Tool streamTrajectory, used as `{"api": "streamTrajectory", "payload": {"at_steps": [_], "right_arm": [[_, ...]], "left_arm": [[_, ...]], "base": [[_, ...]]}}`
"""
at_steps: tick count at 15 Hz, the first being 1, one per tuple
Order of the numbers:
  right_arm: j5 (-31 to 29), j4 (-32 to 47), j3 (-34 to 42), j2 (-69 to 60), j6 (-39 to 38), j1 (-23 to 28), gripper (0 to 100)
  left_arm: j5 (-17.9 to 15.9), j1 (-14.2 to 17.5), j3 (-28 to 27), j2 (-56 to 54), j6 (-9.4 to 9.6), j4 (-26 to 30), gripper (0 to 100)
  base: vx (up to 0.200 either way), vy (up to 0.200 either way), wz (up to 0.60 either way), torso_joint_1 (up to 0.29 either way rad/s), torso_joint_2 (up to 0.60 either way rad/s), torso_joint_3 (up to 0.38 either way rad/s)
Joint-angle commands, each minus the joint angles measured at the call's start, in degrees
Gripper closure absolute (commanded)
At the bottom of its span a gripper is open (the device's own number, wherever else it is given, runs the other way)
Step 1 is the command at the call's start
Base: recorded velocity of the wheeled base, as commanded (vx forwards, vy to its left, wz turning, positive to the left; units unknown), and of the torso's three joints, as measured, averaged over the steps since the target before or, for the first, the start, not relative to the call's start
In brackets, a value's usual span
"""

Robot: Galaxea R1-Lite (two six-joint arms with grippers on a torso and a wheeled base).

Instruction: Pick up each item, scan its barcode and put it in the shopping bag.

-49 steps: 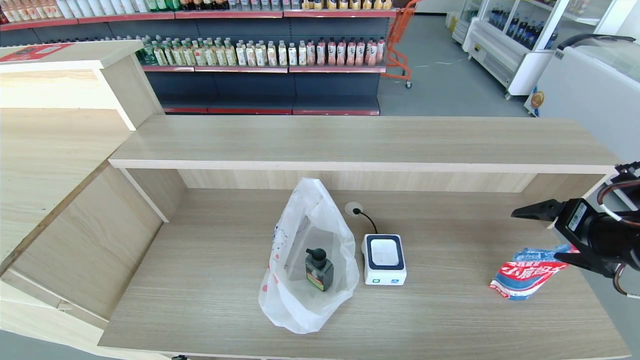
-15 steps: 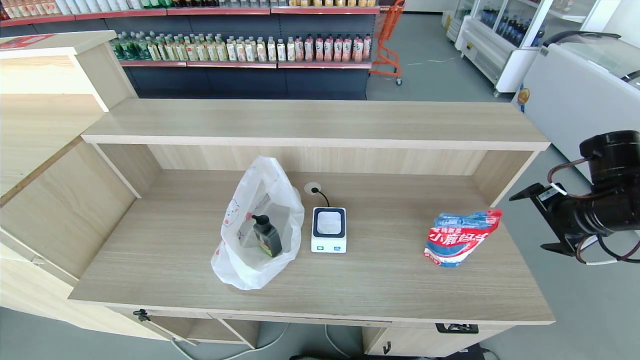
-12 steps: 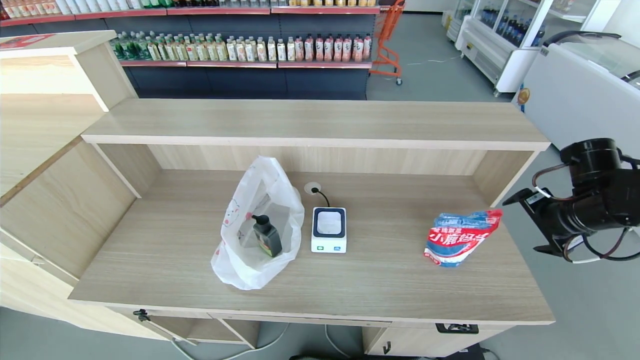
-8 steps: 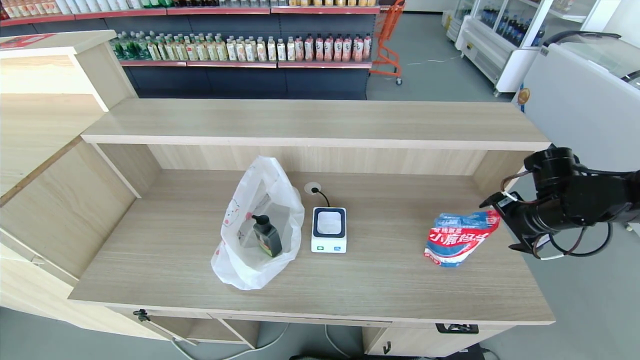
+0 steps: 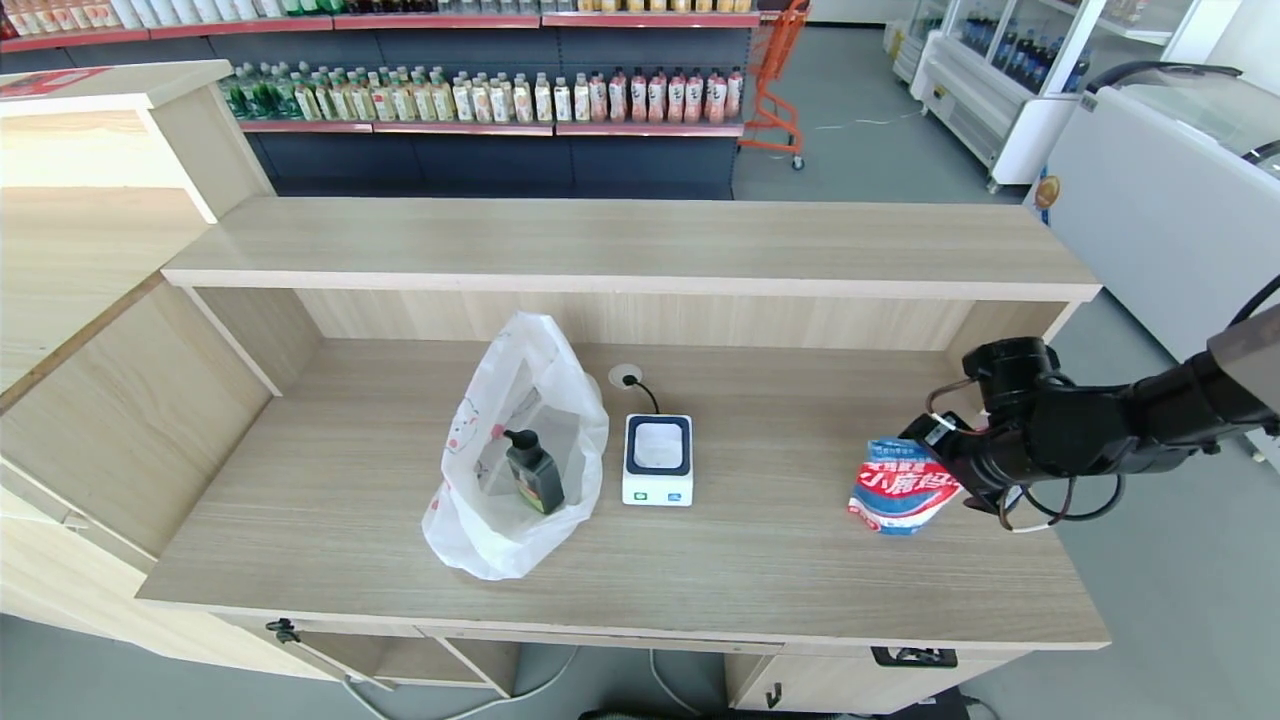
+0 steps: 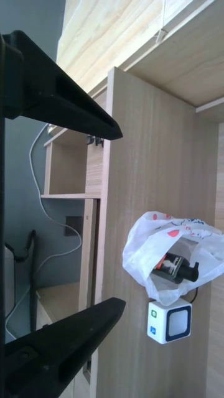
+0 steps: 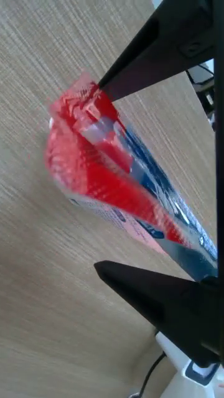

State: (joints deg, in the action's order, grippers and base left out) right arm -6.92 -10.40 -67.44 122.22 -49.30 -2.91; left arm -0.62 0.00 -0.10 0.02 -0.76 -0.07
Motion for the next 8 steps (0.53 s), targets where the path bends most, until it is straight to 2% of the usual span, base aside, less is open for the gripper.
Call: {"api": "streamTrajectory", "payload": {"at_steps": [1, 8], "right_arm": [[-1.3, -1.2, 0.6, 2.7, 2.5, -0.3, 100], [-1.5, -3.2, 2.2, 4.4, 11.4, -1.2, 100]], "left_arm": [[0.0, 0.0, 0.0, 0.0, -0.04, 0.0, 0], [0.0, 0.0, 0.0, 0.0, -0.04, 0.0, 0]], "base": [[0.0, 0.0, 0.0, 0.0, 0.0, 0.0], [0.0, 0.0, 0.0, 0.0, 0.0, 0.0]]}}
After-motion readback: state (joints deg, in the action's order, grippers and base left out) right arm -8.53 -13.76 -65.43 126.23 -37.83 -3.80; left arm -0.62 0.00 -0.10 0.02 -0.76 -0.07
